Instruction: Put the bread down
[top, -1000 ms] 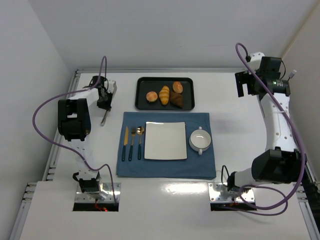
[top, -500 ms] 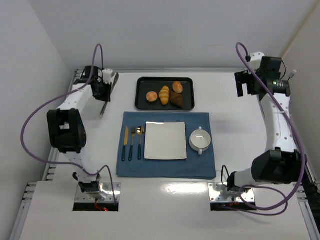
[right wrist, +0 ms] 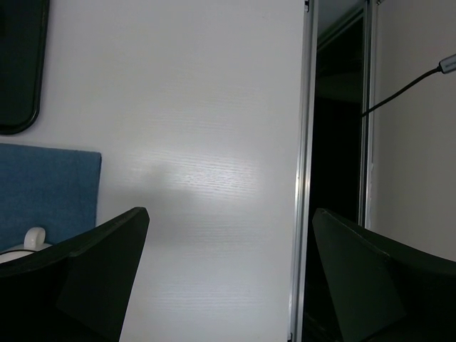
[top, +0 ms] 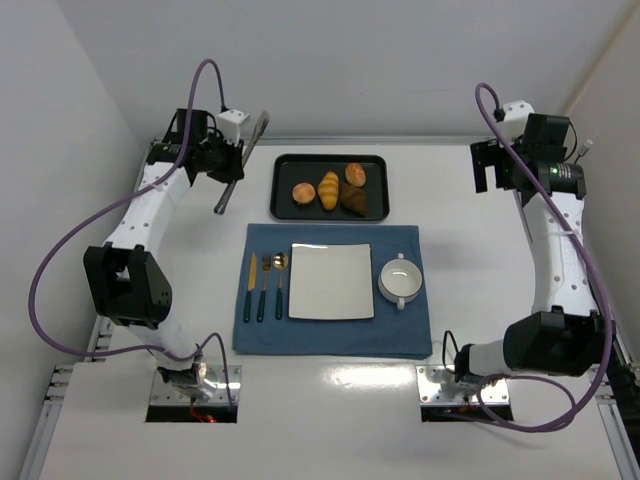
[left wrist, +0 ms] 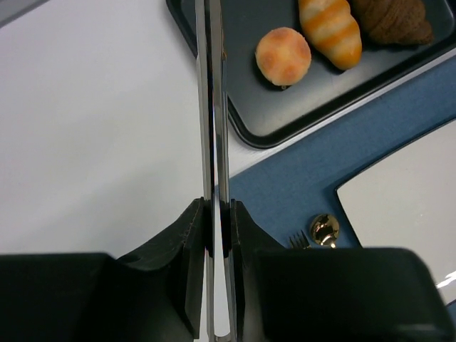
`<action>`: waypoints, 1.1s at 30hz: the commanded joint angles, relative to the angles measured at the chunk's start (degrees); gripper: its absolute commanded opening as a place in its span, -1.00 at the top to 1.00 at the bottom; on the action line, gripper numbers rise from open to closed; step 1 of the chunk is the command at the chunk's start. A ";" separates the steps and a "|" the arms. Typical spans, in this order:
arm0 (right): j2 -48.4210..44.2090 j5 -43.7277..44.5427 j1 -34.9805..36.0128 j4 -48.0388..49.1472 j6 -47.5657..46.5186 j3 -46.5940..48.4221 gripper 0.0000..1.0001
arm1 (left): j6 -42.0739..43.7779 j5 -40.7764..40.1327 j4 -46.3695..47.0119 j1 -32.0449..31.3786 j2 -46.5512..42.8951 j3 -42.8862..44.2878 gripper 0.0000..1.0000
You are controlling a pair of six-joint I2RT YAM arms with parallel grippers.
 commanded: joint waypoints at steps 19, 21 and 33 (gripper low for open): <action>-3.52 -1.91 -0.81 0.53 1.60 2.93 -1.00 | -1.41 -0.18 -0.45 -1.57 -1.33 -1.24 0.59; -3.52 -1.91 -0.81 0.53 1.60 2.93 -1.00 | -1.41 -0.70 -0.45 -1.57 -1.33 -1.76 0.49; -3.52 -1.91 -1.34 0.53 1.60 2.93 -1.00 | -1.94 -0.70 0.07 -1.57 -0.80 -1.77 0.31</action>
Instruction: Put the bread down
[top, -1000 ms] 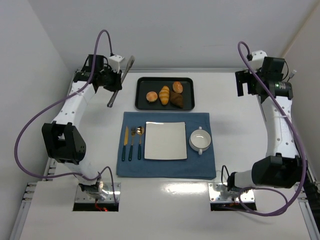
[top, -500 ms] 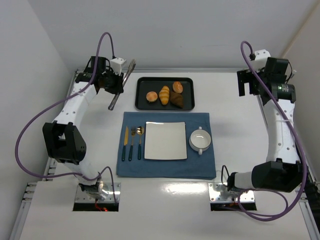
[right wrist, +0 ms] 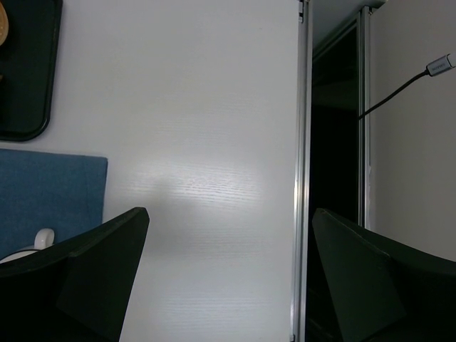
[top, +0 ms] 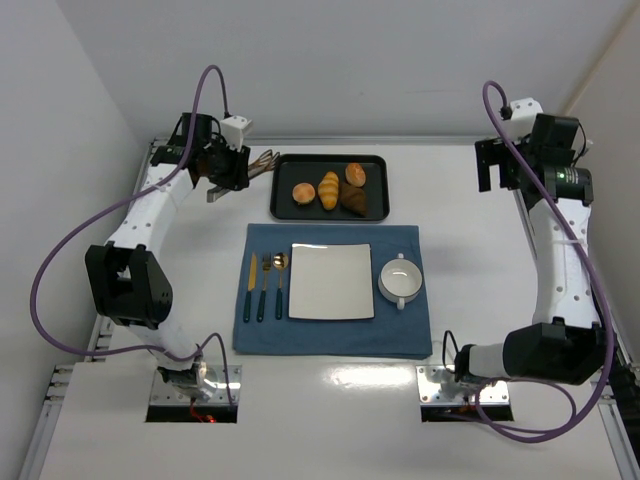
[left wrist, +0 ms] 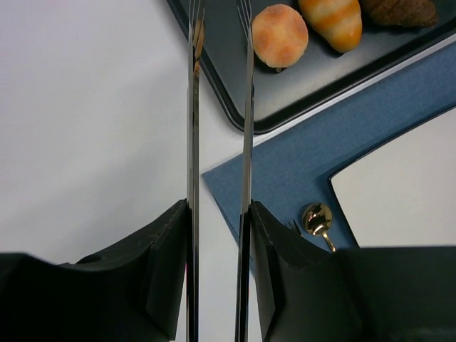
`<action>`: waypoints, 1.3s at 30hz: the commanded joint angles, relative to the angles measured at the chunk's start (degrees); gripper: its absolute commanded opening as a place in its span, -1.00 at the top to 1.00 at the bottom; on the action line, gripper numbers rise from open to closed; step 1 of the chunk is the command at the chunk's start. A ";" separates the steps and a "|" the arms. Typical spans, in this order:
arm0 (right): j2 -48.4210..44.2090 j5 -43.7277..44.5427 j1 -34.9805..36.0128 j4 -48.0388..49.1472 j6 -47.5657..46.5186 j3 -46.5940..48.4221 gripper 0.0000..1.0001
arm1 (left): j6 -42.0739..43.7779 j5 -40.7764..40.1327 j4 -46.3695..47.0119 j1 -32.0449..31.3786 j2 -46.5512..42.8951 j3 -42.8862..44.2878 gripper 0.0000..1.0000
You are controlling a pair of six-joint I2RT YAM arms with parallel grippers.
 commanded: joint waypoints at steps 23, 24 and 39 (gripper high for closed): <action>-1.73 -0.16 -0.60 0.99 -1.19 1.87 -1.00 | 1.88 -4.82 1.95 -6.41 -1.51 -3.60 0.00; -1.73 -0.16 -0.60 0.99 -1.19 1.87 -1.00 | 1.88 -4.82 1.95 -6.41 -1.50 -3.60 0.00; -1.73 0.37 -1.12 0.99 -1.19 1.26 -1.00 | 0.82 -2.71 3.18 -6.41 3.51 -0.17 -0.12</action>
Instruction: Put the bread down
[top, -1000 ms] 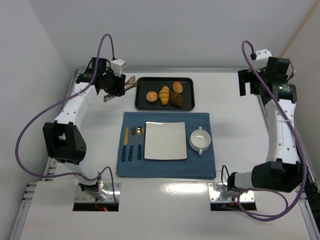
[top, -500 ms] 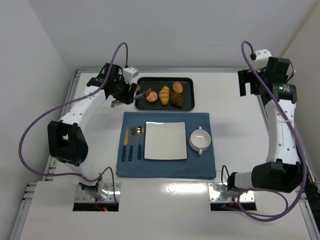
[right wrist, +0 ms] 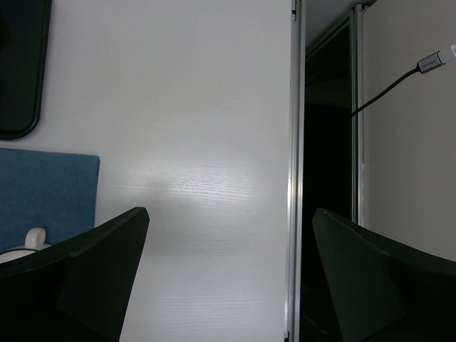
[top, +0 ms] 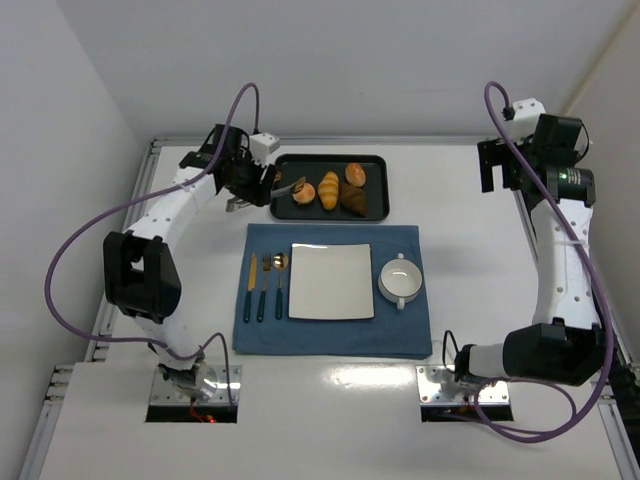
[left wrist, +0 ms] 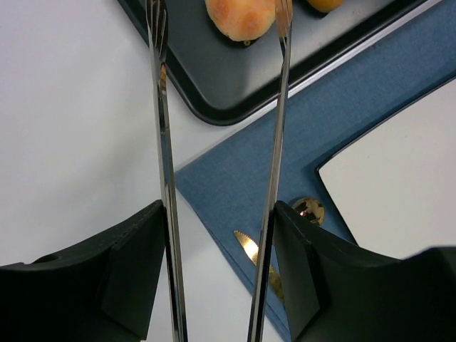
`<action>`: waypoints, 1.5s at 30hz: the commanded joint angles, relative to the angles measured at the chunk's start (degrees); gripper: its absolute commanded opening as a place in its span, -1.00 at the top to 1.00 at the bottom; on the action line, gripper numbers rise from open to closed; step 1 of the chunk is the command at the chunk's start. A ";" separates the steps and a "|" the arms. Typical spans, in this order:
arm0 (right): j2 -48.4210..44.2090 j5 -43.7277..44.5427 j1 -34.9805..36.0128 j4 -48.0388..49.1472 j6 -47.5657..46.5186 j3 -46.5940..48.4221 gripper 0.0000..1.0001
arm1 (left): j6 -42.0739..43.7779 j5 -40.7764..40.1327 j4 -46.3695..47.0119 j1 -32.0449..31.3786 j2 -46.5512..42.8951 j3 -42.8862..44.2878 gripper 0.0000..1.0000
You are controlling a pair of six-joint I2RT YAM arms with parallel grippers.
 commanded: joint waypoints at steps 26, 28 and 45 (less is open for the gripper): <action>0.05 -2.38 -2.95 -0.92 -0.78 2.49 -1.00 | -0.46 0.15 3.65 -3.02 11.74 7.41 -0.14; 0.57 -2.90 -2.95 -0.92 -0.78 2.49 -1.00 | -0.46 0.15 3.65 -3.02 12.44 7.42 -0.14; 0.58 -2.90 -3.48 -0.92 -0.78 3.10 -1.00 | -0.46 -4.60 4.18 -3.64 13.85 5.57 0.45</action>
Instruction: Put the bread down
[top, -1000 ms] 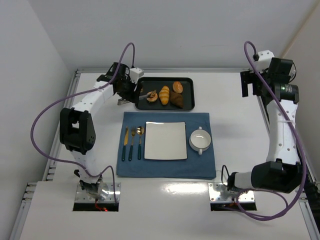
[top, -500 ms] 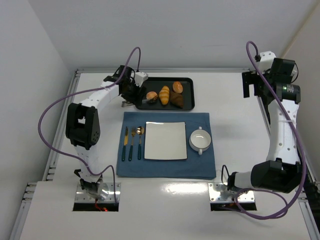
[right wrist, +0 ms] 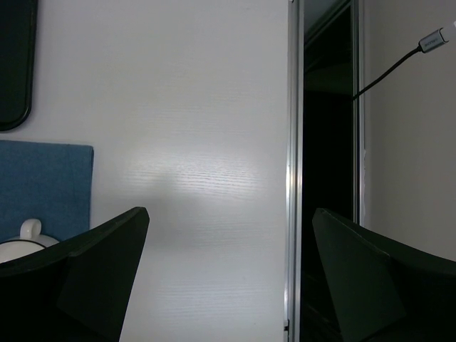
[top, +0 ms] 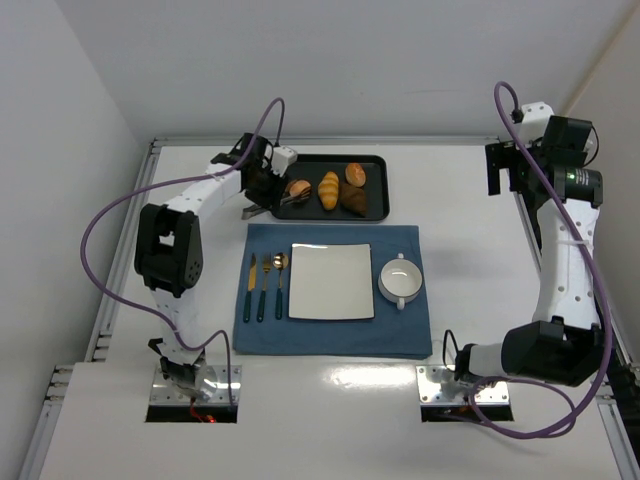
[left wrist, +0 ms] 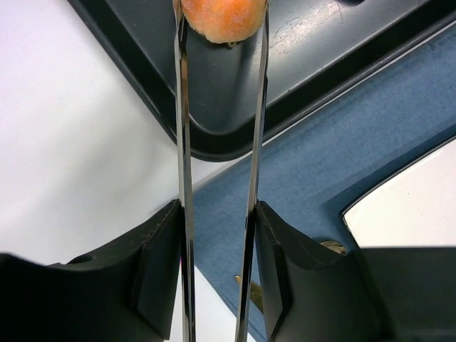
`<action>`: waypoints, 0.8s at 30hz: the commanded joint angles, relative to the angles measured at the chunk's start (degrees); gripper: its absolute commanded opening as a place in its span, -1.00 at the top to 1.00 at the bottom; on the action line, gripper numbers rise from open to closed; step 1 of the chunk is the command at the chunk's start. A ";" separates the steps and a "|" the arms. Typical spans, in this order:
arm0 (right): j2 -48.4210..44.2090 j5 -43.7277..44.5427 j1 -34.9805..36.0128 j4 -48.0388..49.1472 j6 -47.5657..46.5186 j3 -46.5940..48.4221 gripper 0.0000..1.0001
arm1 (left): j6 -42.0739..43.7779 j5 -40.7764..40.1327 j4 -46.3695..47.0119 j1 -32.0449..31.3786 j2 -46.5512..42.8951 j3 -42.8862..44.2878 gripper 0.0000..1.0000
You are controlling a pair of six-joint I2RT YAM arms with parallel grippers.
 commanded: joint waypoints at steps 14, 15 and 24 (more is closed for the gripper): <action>0.36 0.57 -0.20 1.73 -2.44 2.12 -1.00 | -0.76 4.09 -3.98 -1.52 -17.13 -0.90 0.53; 0.36 0.58 -0.20 1.73 -2.45 2.12 -1.00 | -0.75 4.09 -4.59 -1.52 -18.19 -2.99 0.53; 3.52 0.05 0.33 2.43 -5.61 2.03 -1.00 | 2.76 3.47 -8.46 -11.27 -31.20 -16.54 0.58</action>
